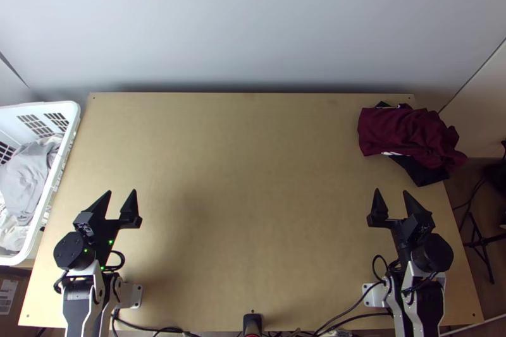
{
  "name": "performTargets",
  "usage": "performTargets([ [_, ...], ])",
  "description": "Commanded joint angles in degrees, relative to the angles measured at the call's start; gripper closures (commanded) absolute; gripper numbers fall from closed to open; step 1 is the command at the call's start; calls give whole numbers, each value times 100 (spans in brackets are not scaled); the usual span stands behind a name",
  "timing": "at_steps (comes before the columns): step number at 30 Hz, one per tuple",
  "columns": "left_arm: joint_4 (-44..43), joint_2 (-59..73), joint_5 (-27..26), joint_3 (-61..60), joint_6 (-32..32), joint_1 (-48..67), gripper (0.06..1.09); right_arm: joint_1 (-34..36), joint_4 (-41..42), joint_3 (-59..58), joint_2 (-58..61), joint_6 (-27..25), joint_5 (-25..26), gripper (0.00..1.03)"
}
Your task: Fold the t-shirt
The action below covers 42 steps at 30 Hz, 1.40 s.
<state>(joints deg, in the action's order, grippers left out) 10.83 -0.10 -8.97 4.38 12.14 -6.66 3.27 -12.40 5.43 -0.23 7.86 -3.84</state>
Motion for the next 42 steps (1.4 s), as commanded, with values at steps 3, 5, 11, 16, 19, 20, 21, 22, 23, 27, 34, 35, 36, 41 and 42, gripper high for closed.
performTargets([
  [3, -2, 1, 1, 1, -1, -2, 10, -2, 1, 2, 5, -12, 6, 4],
  [5, -2, 1, 1, 1, -1, -2, 10, -2, 1, 2, 5, -4, 6, 4],
  [11, -2, 1, -8, 1, -1, -2, 10, -2, 1, 2, 5, -4, 6, 4],
  [16, -2, 1, -8, 1, -1, -2, 10, -2, 1, 2, -3, -4, 6, 4],
  [19, -2, 1, -8, 1, -1, -2, 10, -2, 1, 2, 5, -4, 6, 4],
  [20, -2, 1, -8, 1, -1, -2, 10, -2, 1, 2, -3, -4, 6, 4],
  [21, -2, 1, 1, 1, -1, -2, 10, -2, 1, 2, -3, -4, 6, 4],
  [22, -2, 1, -8, 1, -1, -2, 10, -2, 1, 2, 5, -12, 6, 4],
  [23, -2, 1, 1, 1, -1, -2, 10, -2, 1, 2, 5, -4, 6, 4],
  [27, -2, 1, 1, 1, -1, -2, 10, -2, 1, 2, 5, -4, 6, 4],
  [34, -2, 1, -8, 1, -1, 68, 10, -2, 1, 2, 5, -12, 6, 4],
  [35, -2, 1, -8, 1, 8, 68, 10, -2, 1, 2, 5, -4, 6, 4],
  [36, -2, 1, -8, 1, -1, 77, 10, -10, 1, 2, 5, -12, 6, 4],
  [41, -90, -8, 124, 10, 60, 77, 10, -28, 19, 2, -3, 14, 41, 4],
  [42, -81, -8, 141, 10, 16, 77, 10, -28, 19, 2, -3, 14, 41, 4],
])
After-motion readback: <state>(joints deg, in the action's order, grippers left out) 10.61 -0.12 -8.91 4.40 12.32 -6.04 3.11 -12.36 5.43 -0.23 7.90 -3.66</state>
